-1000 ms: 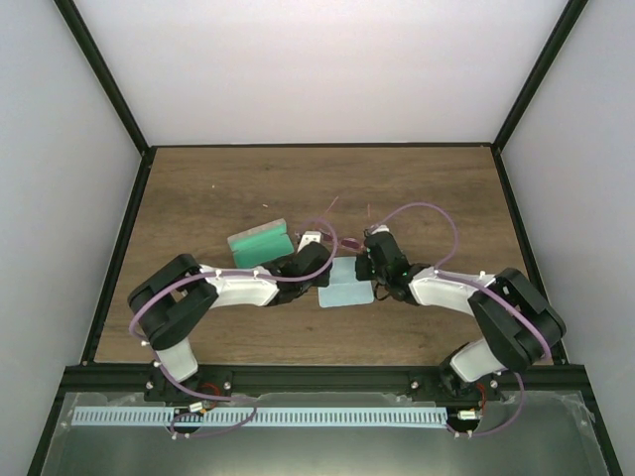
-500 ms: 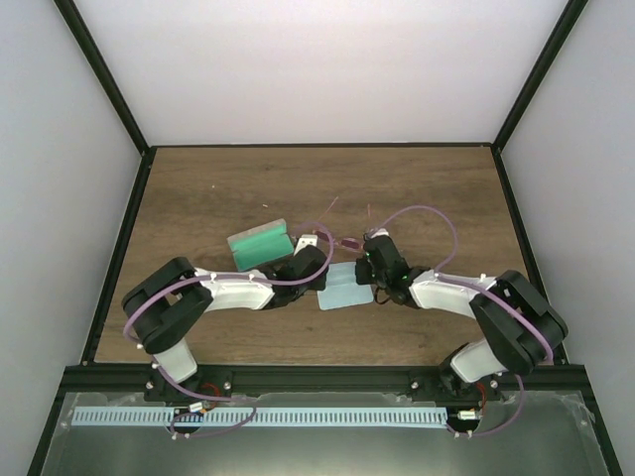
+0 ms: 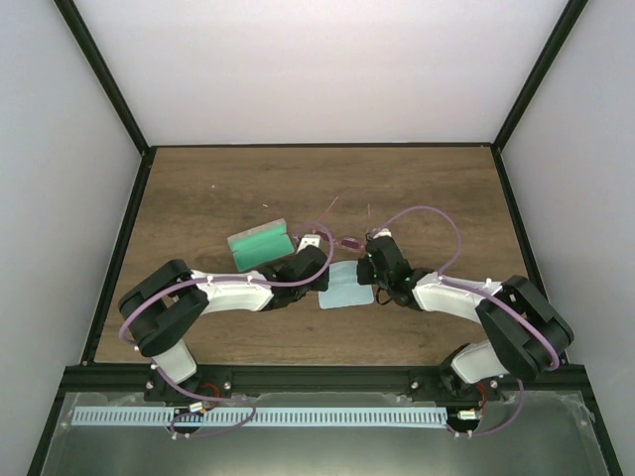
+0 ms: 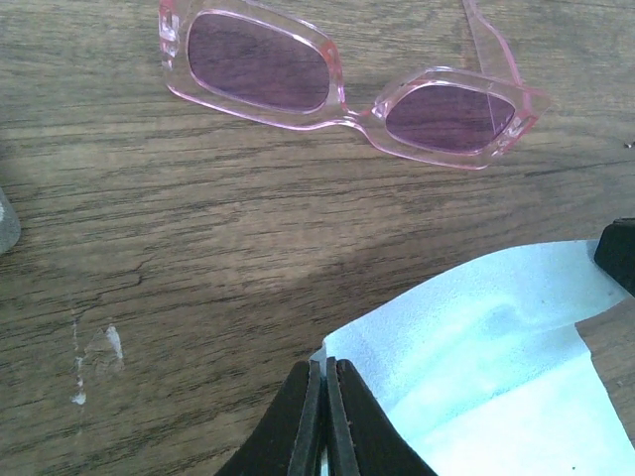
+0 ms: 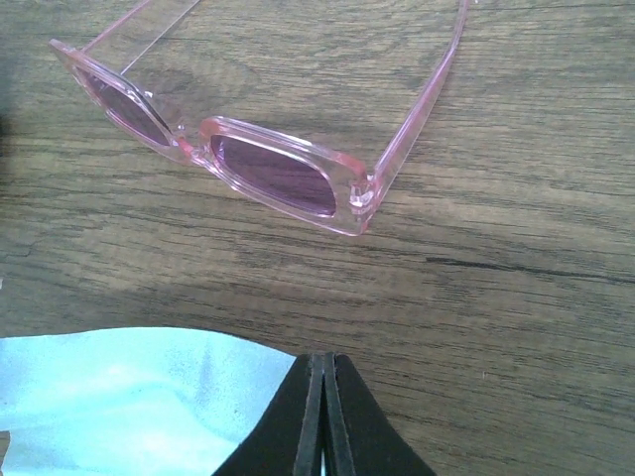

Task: Organize the sunglasses
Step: Fold the glasses cleaning cloth at the center of the board.

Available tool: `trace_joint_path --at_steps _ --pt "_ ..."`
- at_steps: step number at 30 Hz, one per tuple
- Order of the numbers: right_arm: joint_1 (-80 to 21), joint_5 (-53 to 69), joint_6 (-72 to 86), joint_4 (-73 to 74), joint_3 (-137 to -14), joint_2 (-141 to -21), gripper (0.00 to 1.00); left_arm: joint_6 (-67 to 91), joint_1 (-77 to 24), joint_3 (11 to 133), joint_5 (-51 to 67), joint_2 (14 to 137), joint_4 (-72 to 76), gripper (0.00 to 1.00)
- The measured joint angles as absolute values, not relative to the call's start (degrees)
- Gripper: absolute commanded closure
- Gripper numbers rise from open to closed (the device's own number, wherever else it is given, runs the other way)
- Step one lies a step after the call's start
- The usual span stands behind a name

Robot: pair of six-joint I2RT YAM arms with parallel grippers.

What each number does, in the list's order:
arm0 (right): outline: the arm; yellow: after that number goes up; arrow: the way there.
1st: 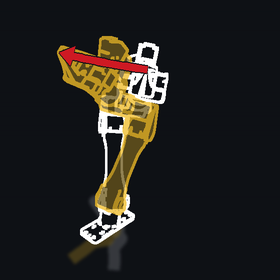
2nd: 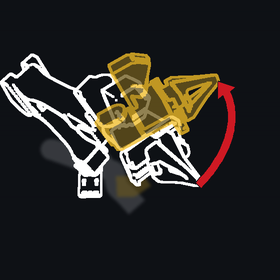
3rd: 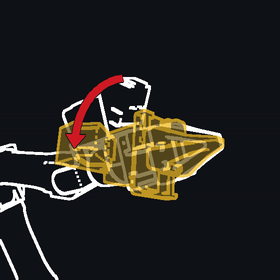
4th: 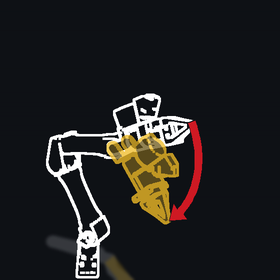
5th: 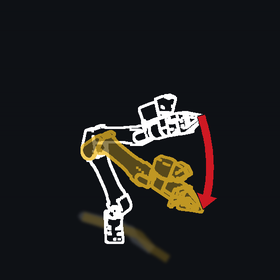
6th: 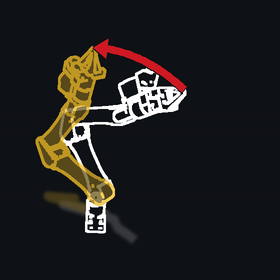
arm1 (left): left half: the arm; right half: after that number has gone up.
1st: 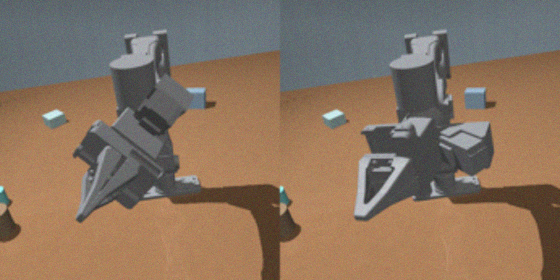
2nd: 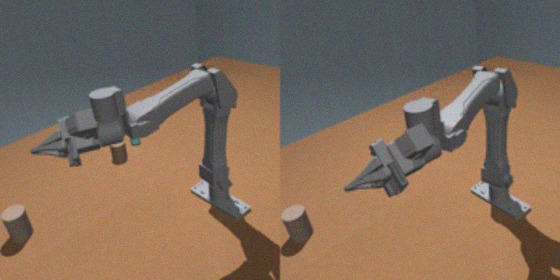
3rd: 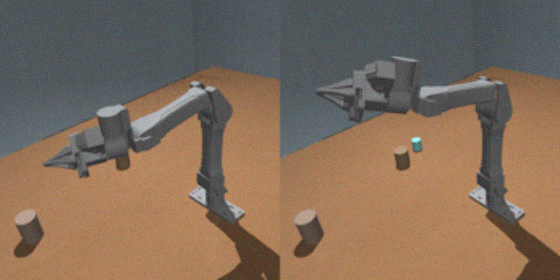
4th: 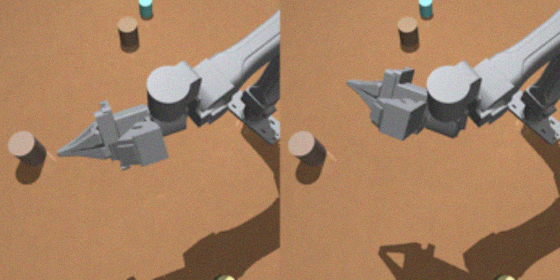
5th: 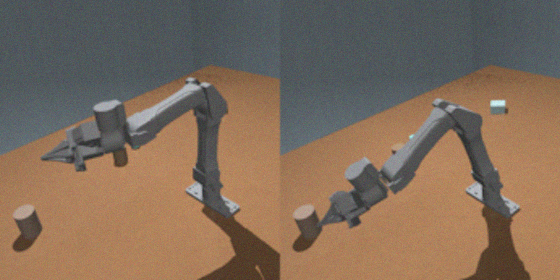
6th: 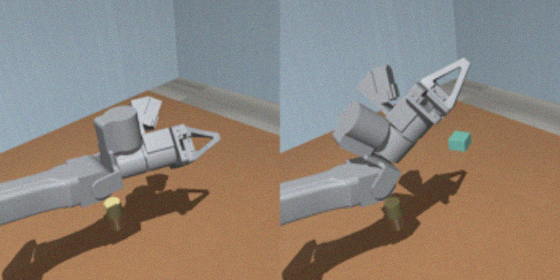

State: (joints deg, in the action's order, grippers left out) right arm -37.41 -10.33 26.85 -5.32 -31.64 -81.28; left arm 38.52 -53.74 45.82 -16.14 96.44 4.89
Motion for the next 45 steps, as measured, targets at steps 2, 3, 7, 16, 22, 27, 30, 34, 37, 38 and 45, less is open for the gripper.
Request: trace_joint_path --at_steps 2,3,7,16,22,27,30,34,37,38,45 --pt "-37.5 -10.3 26.9 -5.3 -31.6 -81.3 0.99 38.5 -53.7 45.8 -16.1 96.4 4.9 0.96" --pt "-37.7 -10.3 26.9 -5.3 -31.6 -81.3 0.99 38.5 -53.8 45.8 -16.1 96.4 4.9 0.96" --pt "-38.0 -10.3 26.9 -5.5 -31.4 -81.2 0.99 38.6 -54.0 45.8 -16.2 96.4 4.8 0.96" --pt "-38.0 -10.5 27.7 -5.3 -29.0 -79.9 0.99 38.8 -54.2 45.3 -16.2 96.1 4.8 0.96" --pt "-38.1 -10.5 28.1 -5.4 -28.7 -79.5 0.99 39.0 -54.4 44.5 -16.2 95.5 4.7 0.96" --pt "-38.4 -10.6 28.2 -5.3 -28.6 -78.9 0.99 39.0 -54.5 44.4 -16.2 95.5 4.6 0.96" --pt "-38.7 -10.6 28.2 -5.3 -28.6 -78.8 0.99 39.0 -54.5 44.4 -16.2 95.5 4.6 0.96" --pt "-38.9 -10.8 28.2 -5.2 -28.6 -78.8 0.99 38.9 -54.8 44.4 -16.2 95.5 4.6 0.96" --pt "-39.2 -11.0 28.4 -5.1 -28.3 -78.7 0.99 39.0 -55.0 44.4 -16.2 95.5 4.6 0.96" --pt "-39.2 -11.0 28.4 -5.0 -28.2 -78.6 0.99 38.9 -55.1 44.4 -16.2 95.5 4.5 0.96" --pt "-39.2 -11.5 28.8 -4.7 -28.0 -77.7 0.99 39.0 -55.7 44.0 -16.2 95.4 4.1 0.96"
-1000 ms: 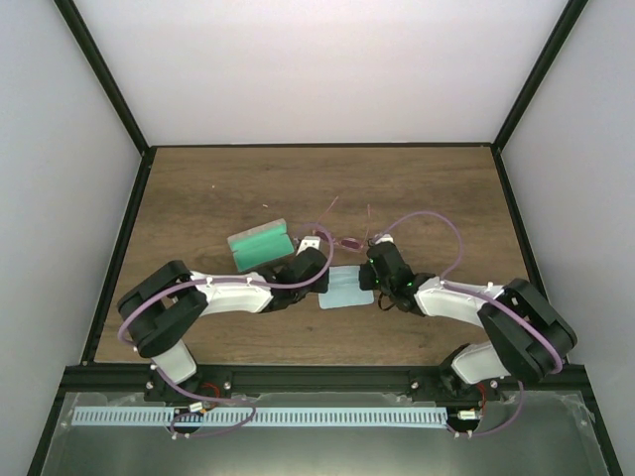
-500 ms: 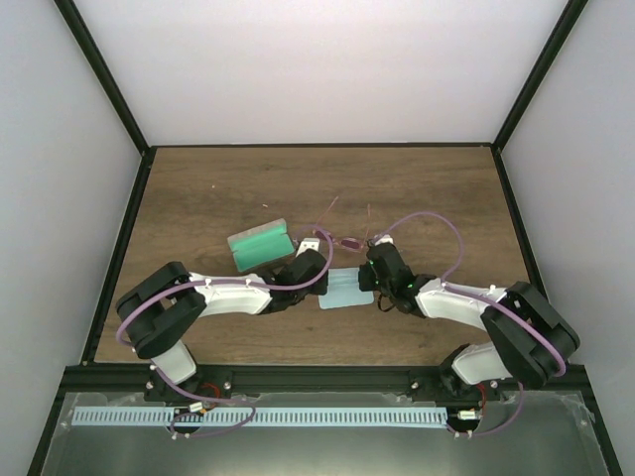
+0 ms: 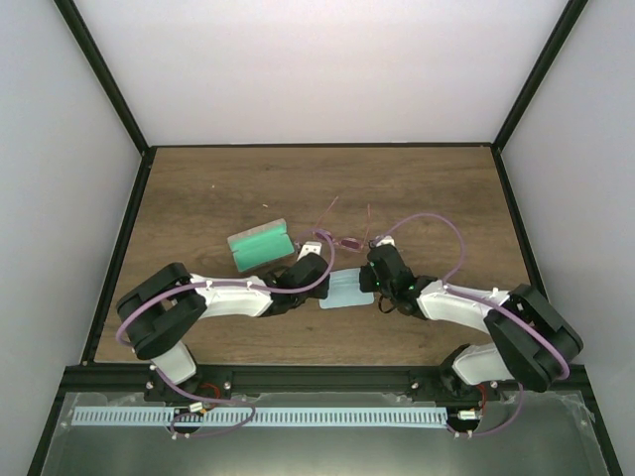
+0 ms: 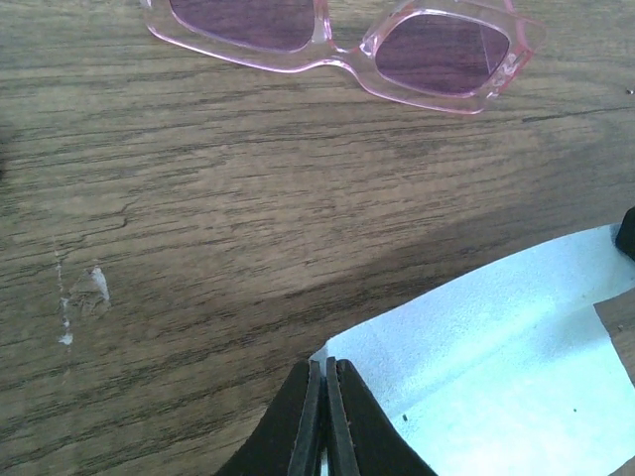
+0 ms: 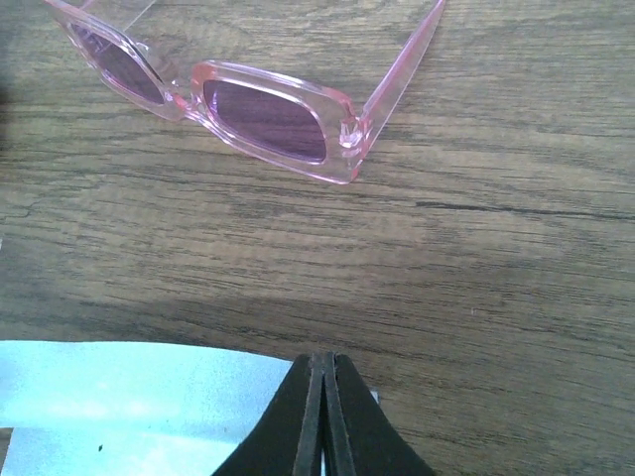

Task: Organize the sunglasses
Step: Fold the glasses cleaning cloth at the center of the board.

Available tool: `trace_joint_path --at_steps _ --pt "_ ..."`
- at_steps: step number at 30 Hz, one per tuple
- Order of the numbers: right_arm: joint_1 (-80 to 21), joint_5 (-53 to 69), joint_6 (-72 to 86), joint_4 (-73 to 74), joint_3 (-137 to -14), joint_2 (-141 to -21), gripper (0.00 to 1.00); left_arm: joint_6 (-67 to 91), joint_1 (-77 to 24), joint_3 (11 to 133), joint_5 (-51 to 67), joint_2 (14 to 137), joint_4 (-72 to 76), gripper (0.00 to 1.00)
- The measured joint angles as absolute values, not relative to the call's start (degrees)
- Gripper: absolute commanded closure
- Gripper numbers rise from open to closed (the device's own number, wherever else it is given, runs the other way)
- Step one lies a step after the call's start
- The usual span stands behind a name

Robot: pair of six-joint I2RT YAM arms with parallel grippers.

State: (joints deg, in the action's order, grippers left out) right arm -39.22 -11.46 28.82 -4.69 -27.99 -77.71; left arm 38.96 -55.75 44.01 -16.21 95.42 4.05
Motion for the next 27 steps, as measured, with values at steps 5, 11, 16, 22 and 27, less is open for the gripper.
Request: trace_joint_path --at_steps 5,11,16,22,27 --pt "-39.4 -11.6 29.2 -4.5 -28.0 -77.2 0.99 39.0 -56.1 43.7 -16.2 95.3 3.8 0.96" --pt "-40.0 -11.6 29.3 -4.3 -27.9 -77.2 0.99 39.0 -56.3 42.9 -16.2 94.0 3.6 0.96" --pt "-40.4 -11.8 29.5 -3.9 -27.8 -76.9 0.99 39.0 -56.3 42.5 -16.3 92.7 3.6 0.96" --pt "-40.7 -12.0 29.6 -3.2 -27.0 -75.3 0.99 39.0 -56.6 42.3 -16.2 92.3 3.7 0.96" --pt "-40.7 -12.1 29.9 -2.9 -26.8 -74.2 0.99 39.0 -56.7 42.3 -16.1 92.2 3.7 0.96"
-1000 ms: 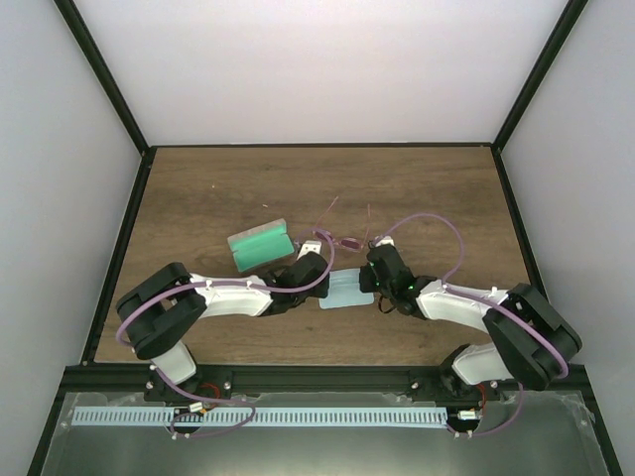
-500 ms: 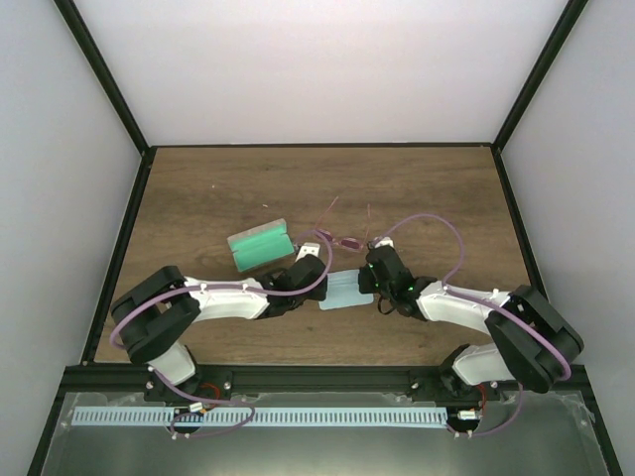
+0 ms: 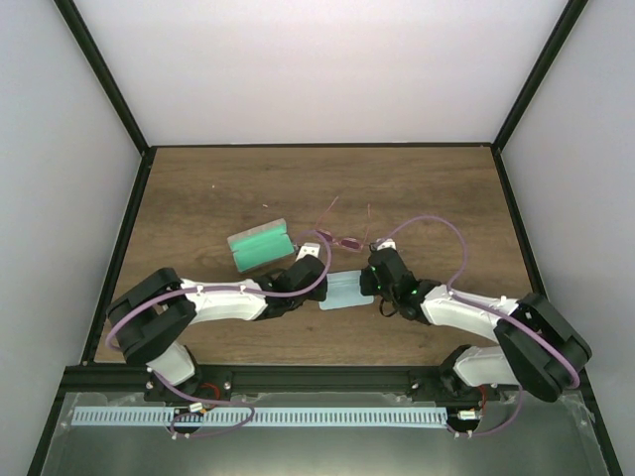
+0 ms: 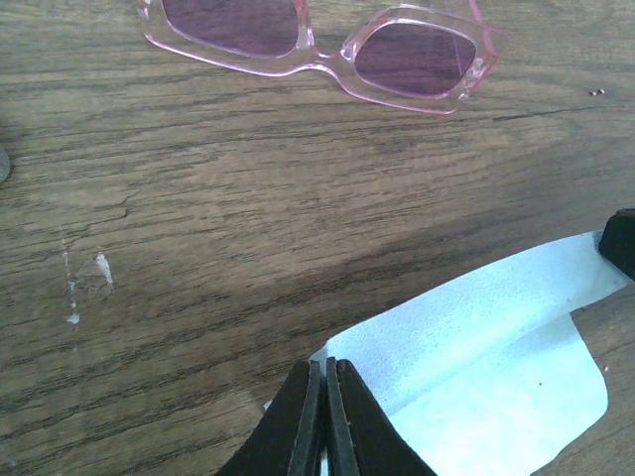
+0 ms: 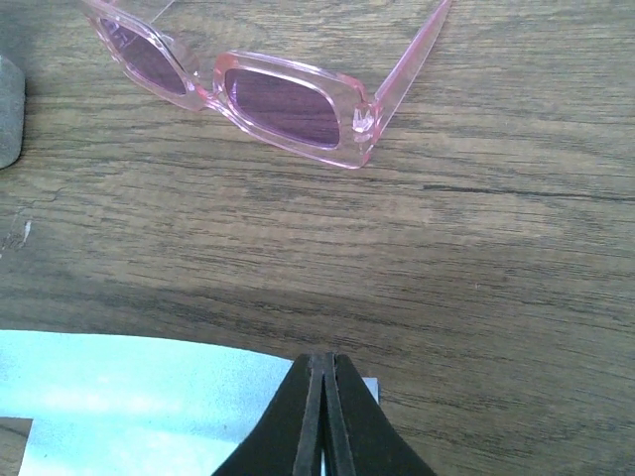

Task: Organize the sunglasses
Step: Fold the glasses cleaning cloth at the center of the board.

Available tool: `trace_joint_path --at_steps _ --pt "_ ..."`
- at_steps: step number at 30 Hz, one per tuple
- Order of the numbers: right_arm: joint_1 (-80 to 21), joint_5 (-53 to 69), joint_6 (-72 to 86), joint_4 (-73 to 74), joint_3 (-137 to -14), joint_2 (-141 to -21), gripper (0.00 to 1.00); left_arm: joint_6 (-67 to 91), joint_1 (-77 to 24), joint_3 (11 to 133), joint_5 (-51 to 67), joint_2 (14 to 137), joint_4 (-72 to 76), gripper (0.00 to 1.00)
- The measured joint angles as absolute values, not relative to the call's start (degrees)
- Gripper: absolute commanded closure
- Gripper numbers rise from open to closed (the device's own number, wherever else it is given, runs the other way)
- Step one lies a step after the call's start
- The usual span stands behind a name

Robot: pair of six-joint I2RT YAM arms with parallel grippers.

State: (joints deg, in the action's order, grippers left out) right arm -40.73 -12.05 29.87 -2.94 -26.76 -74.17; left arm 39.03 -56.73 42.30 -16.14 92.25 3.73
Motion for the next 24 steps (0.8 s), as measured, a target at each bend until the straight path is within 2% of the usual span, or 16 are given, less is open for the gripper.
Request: trace_joint_path --at_steps 24 --pt "-41.9 -13.1 31.6 -1.1 -24.9 -70.5 0.99 39.1 -57.8 41.8 -15.7 90.9 3.6 0.96"
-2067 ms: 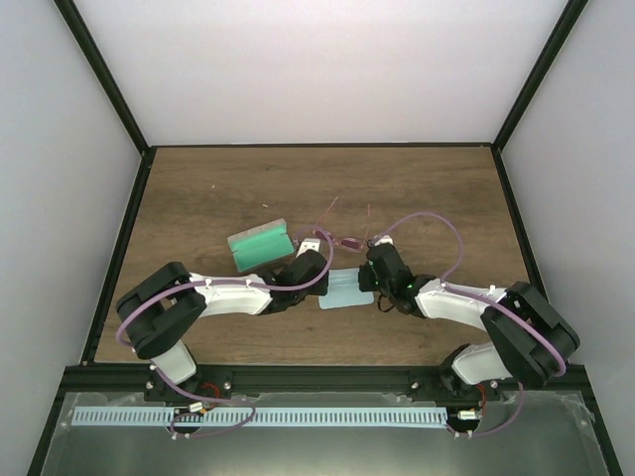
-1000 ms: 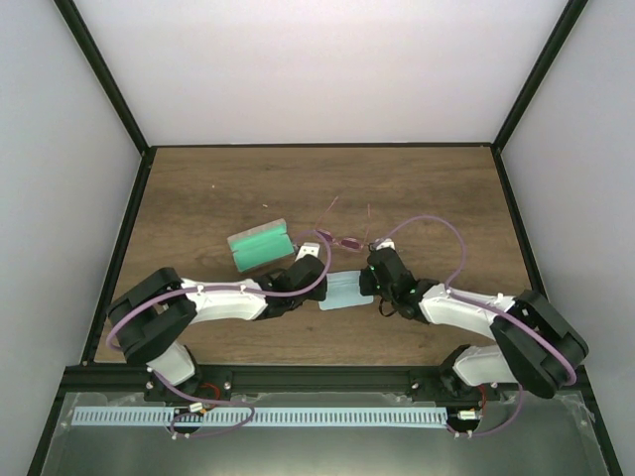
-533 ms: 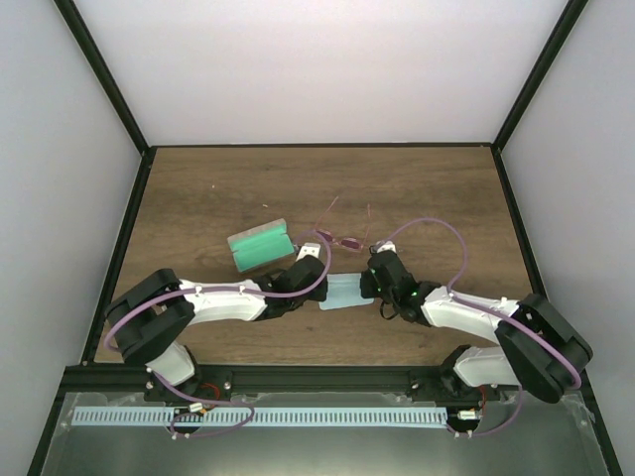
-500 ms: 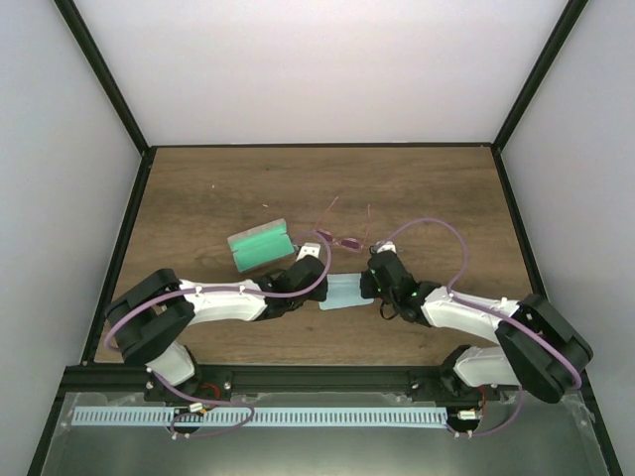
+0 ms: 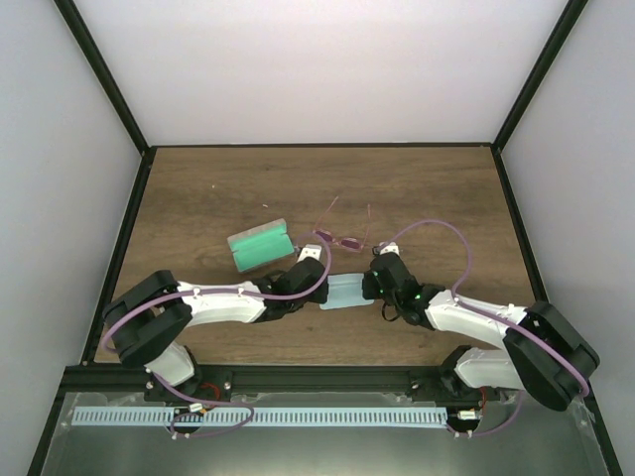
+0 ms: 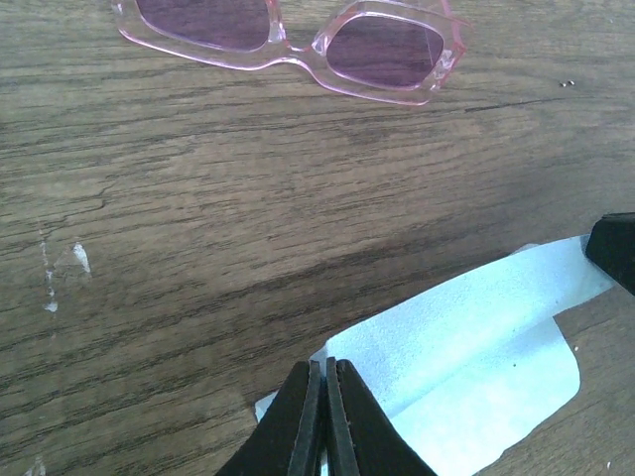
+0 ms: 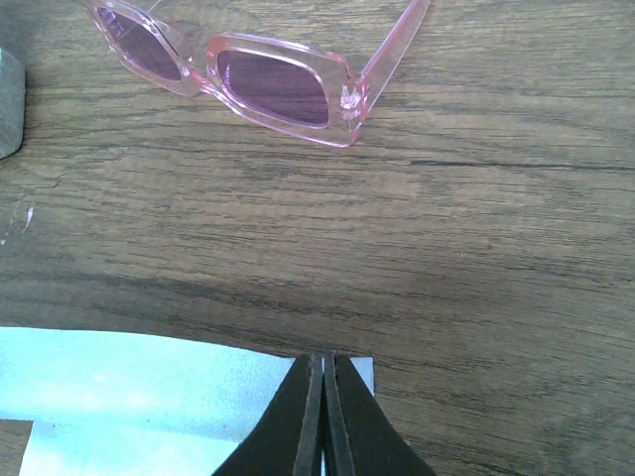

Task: Organize the sunglasses
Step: Fold the glasses cleaning cloth at the center of the board.

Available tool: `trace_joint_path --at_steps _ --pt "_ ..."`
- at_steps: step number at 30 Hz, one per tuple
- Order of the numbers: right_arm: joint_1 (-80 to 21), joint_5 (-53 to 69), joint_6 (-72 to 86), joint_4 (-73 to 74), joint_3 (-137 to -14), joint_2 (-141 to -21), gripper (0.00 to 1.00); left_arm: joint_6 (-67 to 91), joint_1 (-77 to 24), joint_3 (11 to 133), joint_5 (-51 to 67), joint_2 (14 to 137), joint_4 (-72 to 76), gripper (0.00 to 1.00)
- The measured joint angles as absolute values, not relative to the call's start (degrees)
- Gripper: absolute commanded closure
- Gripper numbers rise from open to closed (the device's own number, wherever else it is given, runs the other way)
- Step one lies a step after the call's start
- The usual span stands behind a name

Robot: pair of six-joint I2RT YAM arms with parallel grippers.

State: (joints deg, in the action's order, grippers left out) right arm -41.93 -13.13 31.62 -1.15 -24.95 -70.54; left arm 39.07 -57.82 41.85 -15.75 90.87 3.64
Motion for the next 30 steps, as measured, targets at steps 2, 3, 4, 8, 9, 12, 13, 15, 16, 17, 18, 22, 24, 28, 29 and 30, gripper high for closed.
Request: trace_joint_path --at_steps 2,3,4,8,9,12,13,15,16,17,18,22,24,28,29,30 --pt "-41.9 -13.2 31.8 -1.0 -24.9 -70.5 0.99 39.1 -57.9 41.8 -15.7 90.9 3.6 0.96" --pt "-41.9 -13.3 31.8 -0.8 -24.9 -70.5 0.99 39.1 -57.9 41.8 -15.7 90.9 3.6 0.96" --pt "-41.9 -13.4 31.9 -0.8 -24.9 -70.5 0.99 39.1 -58.0 41.8 -15.7 90.9 3.6 0.96" --pt "-42.0 -13.6 32.0 -0.4 -24.9 -70.6 0.99 39.5 -58.3 41.5 -15.7 90.8 3.6 0.96" --pt "-42.0 -13.7 32.0 -0.4 -24.9 -70.6 0.99 39.9 -58.5 41.4 -15.7 90.8 3.5 0.96" --pt "-42.0 -13.9 32.1 -0.4 -24.9 -70.6 0.99 40.6 -58.9 40.7 -15.7 90.6 3.4 0.96" --pt "-42.0 -13.9 32.0 -0.4 -24.9 -70.7 0.99 40.7 -59.1 40.6 -15.7 90.6 3.3 0.96" --pt "-42.0 -14.0 32.0 -0.4 -24.9 -70.7 0.99 41.0 -59.3 40.3 -15.8 90.5 3.3 0.96" --pt "-42.0 -14.0 32.0 -0.4 -24.9 -70.7 0.99 41.2 -59.4 40.3 -15.8 90.5 3.3 0.96" --pt "-42.1 -14.0 32.0 -0.4 -24.9 -70.7 0.99 41.4 -59.4 40.2 -15.8 90.5 3.3 0.96" --pt "-42.1 -14.0 32.0 -0.4 -24.9 -70.7 0.99 41.4 -59.4 40.2 -15.8 90.5 3.3 0.96" --pt "-42.2 -14.0 32.0 -0.4 -24.9 -70.7 0.99 41.6 -59.5 40.2 -15.8 90.5 3.3 0.96" --pt "-42.5 -14.0 32.0 -0.4 -24.9 -70.7 0.99 41.6 -59.5 40.2 -15.8 90.6 3.3 0.96" --pt "-43.5 -14.4 32.3 -0.2 -24.9 -71.0 0.99 41.6 -59.5 40.3 -15.8 90.9 3.3 0.96" --pt "-43.7 -14.5 32.4 -0.1 -24.9 -71.1 0.99 41.6 -59.5 40.3 -15.8 91.1 3.3 0.96" --pt "-43.8 -14.6 32.5 0.1 -24.9 -71.2 0.99 41.6 -59.5 40.3 -15.8 91.3 3.3 0.96"
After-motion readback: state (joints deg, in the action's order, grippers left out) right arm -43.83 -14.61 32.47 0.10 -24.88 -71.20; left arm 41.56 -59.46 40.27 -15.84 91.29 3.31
